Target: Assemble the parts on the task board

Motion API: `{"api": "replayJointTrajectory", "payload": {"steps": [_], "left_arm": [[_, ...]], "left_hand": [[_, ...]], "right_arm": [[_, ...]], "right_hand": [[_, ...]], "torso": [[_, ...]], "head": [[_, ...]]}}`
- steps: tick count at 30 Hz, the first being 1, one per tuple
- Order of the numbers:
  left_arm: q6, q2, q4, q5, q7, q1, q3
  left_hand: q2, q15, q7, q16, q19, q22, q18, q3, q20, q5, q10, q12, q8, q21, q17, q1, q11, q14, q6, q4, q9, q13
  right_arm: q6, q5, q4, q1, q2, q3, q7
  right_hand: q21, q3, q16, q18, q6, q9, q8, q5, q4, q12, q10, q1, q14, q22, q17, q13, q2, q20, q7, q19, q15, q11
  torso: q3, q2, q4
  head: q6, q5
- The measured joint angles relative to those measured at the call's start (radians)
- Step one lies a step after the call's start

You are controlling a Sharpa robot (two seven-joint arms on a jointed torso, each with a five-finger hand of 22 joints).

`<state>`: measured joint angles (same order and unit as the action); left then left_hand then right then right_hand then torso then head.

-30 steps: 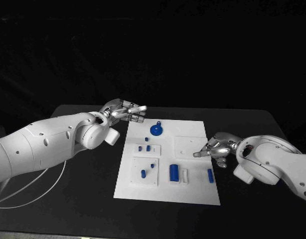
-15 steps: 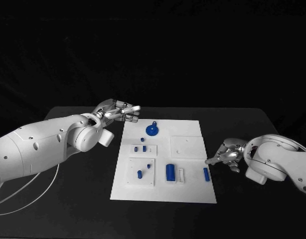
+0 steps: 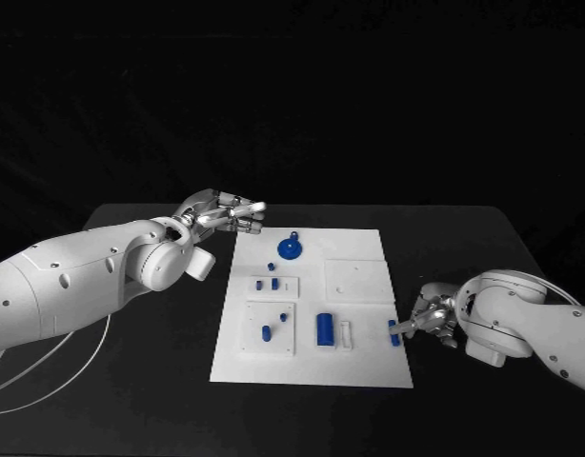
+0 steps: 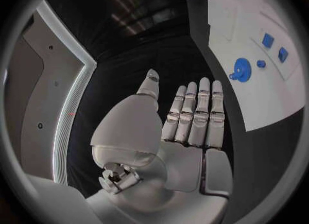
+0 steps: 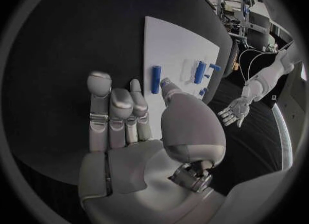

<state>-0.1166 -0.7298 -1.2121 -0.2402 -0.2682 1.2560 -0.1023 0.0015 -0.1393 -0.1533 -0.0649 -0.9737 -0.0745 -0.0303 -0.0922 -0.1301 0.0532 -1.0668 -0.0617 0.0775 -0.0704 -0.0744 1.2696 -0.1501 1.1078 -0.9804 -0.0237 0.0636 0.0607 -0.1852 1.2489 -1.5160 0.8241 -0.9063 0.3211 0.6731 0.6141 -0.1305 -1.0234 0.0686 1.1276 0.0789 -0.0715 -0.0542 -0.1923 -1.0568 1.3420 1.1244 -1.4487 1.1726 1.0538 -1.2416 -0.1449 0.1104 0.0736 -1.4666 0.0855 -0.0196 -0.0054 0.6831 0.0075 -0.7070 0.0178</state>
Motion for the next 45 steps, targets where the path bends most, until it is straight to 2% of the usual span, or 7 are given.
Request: {"api": "replayJointTrajectory", "payload": {"steps": [6,9,10,18,21,31,45], "left_arm": [[0.000,0.000,0.001,0.000,0.000,0.000,0.000],[0.001,0.000,0.002,0.000,0.000,0.000,0.000],[0.001,0.000,0.003,0.000,0.000,0.000,0.000],[0.002,0.000,0.008,0.001,0.002,0.000,0.000],[0.003,0.001,0.008,0.001,0.002,0.000,0.000],[0.004,0.000,0.009,0.001,0.004,0.000,0.000],[0.007,0.000,0.009,0.001,0.009,-0.002,0.000]], "left_hand": [[0.000,0.000,0.000,0.000,0.000,0.000,0.000,0.000,0.000,0.000,0.000,0.000,0.000,0.000,0.000,0.000,0.000,0.000,0.000,0.000,0.000,0.000],[0.000,0.000,0.000,0.000,0.000,0.000,0.000,0.000,0.000,0.000,0.000,0.000,0.000,0.000,0.000,0.000,0.000,0.000,0.000,0.000,0.000,0.000],[0.000,0.000,0.000,0.000,0.000,0.000,0.000,0.000,0.000,0.000,0.000,0.000,0.000,0.000,0.000,0.000,0.000,0.000,0.000,0.000,0.000,0.000],[0.000,0.000,0.000,0.000,0.000,0.000,0.000,0.000,0.000,0.000,0.000,0.000,0.000,0.000,0.000,0.000,0.000,0.000,0.000,0.000,0.000,0.000],[0.000,0.000,0.000,0.000,0.000,0.000,0.000,0.000,0.000,0.000,0.000,0.000,0.000,0.000,0.000,0.000,0.000,0.000,0.000,0.000,0.000,0.000],[0.000,0.000,0.000,0.000,0.000,0.000,0.000,0.000,0.000,0.000,0.003,0.000,0.000,0.000,0.000,0.000,-0.003,0.000,0.000,0.000,0.000,0.000],[0.000,0.000,0.000,0.000,0.000,0.000,0.000,0.000,0.000,0.000,0.007,0.000,0.000,0.000,0.000,0.000,-0.001,0.000,0.000,0.000,0.000,0.000]], "right_arm": [[0.013,0.013,0.003,-0.006,0.016,0.000,0.003],[0.021,0.016,0.003,-0.008,0.023,0.000,0.004],[0.022,0.017,0.003,-0.008,0.024,0.000,0.005],[0.035,0.033,0.011,-0.013,0.042,-0.007,0.011],[0.037,0.042,0.015,-0.013,0.047,-0.014,0.012],[0.047,0.062,0.018,-0.011,0.054,-0.019,0.008],[0.083,0.020,0.011,-0.015,0.036,-0.022,-0.001]], "right_hand": [[0.000,0.025,0.000,0.000,0.001,0.179,0.000,0.000,-0.036,0.000,0.000,-0.011,0.000,0.000,0.006,0.000,-0.010,0.000,0.001,0.000,0.000,0.000],[0.000,0.043,0.000,0.000,0.000,0.180,0.000,0.000,-0.039,0.000,0.000,-0.016,0.000,0.000,0.008,0.000,-0.005,0.000,0.001,0.000,0.000,0.000],[0.000,0.043,0.000,0.000,-0.003,0.275,0.002,0.000,-0.039,0.000,0.000,-0.013,0.000,0.000,0.008,0.000,-0.002,0.000,-0.001,0.000,0.000,0.000],[0.000,-0.006,0.004,0.000,-0.002,0.528,0.004,0.000,0.043,0.000,0.000,0.017,0.000,0.000,0.011,-0.001,0.028,0.000,-0.001,0.000,0.000,0.000],[0.000,-0.055,0.004,0.000,0.009,0.686,0.004,0.000,0.085,0.000,0.000,0.059,0.000,0.000,0.011,-0.001,0.037,0.000,-0.003,0.000,0.000,0.000],[0.002,-0.147,0.009,-0.001,0.031,0.686,0.004,-0.016,0.311,-0.008,0.000,0.047,-0.001,0.001,0.005,-0.001,0.103,0.000,-0.007,0.000,-0.002,0.000],[0.014,-0.176,0.009,-0.001,0.072,0.642,0.004,-0.061,0.325,-0.012,0.003,0.004,-0.001,0.008,0.004,0.000,0.145,0.000,-0.021,0.000,-0.002,-0.007]], "torso": [[-0.0006,0.000,0.0001],[-0.0011,0.000,0.0002],[-0.0012,0.000,0.0002],[-0.0018,0.000,0.0006],[-0.0017,0.000,0.0007],[-0.0010,0.000,0.0001],[0.0000,0.000,0.0001]], "head": [[-0.002,-0.002],[-0.003,-0.002],[-0.003,-0.001],[-0.001,0.001],[-0.002,0.001],[-0.003,0.002],[-0.004,0.002]]}}
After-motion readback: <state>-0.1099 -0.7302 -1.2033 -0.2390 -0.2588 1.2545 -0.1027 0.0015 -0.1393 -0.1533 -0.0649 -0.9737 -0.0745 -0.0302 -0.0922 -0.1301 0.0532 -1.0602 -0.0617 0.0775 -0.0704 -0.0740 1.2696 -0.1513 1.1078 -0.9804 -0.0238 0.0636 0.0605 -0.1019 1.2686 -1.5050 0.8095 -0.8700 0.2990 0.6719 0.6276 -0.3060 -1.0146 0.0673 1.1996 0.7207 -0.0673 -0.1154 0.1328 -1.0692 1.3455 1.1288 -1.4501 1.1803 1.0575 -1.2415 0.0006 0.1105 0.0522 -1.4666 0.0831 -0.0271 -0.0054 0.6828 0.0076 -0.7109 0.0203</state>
